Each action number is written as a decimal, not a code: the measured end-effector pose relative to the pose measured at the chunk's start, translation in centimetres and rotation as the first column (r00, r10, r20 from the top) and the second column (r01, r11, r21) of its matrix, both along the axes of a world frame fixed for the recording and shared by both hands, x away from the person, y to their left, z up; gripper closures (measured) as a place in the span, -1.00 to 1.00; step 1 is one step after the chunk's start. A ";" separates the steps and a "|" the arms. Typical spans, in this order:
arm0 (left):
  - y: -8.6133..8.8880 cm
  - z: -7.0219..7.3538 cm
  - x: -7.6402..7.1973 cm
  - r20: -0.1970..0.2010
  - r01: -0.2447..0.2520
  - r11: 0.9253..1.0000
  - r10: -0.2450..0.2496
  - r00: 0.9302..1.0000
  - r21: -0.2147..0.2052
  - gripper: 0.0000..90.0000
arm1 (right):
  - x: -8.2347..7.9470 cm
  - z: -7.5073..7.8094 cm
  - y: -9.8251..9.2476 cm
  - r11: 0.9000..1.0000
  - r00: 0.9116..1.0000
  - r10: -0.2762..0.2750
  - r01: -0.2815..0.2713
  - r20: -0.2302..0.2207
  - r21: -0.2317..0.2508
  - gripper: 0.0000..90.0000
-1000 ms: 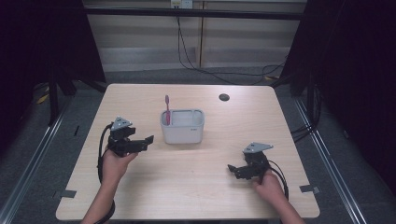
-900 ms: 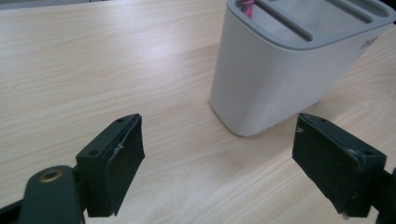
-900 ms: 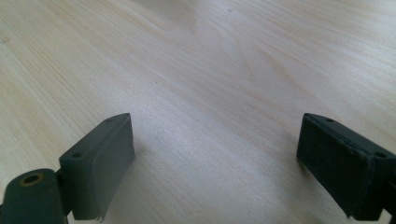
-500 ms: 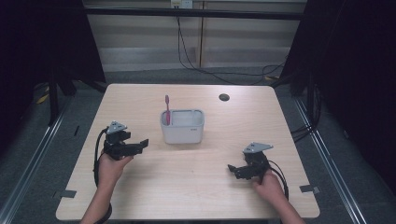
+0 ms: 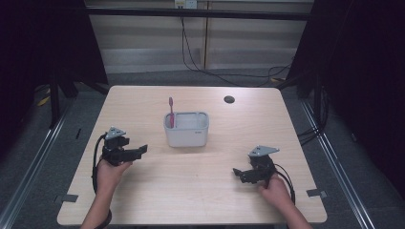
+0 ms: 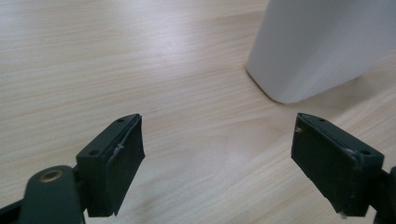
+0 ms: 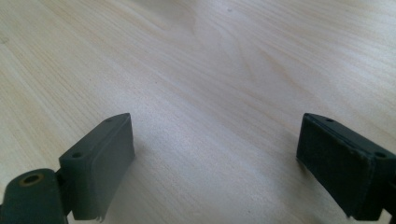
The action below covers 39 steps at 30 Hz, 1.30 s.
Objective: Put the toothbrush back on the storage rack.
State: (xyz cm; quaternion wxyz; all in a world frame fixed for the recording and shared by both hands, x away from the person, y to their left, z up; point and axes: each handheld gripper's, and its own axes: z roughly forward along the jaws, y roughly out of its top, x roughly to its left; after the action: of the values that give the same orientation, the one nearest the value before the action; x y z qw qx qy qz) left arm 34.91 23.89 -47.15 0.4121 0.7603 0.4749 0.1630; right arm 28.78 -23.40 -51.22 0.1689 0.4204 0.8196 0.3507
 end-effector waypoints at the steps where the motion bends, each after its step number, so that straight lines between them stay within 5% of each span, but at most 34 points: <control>1: 0.0 -0.1 0.0 0.001 -0.006 1.000 0.006 1.000 -0.008 -0.63 | 0.0 0.0 0.0 1.000 1.000 0.000 0.000 0.000 0.000 -0.77; 39: 0.8 -2.3 -0.1 -0.024 0.025 0.995 -0.022 0.999 0.094 -0.64 | 0.0 0.0 0.0 1.000 1.000 0.000 0.000 0.000 0.002 -0.77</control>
State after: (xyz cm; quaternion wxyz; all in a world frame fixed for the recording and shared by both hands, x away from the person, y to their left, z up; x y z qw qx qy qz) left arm 34.84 24.71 -49.49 0.3724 0.7862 0.4623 0.1717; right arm 28.77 -23.39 -51.23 0.1686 0.4205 0.8192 0.3517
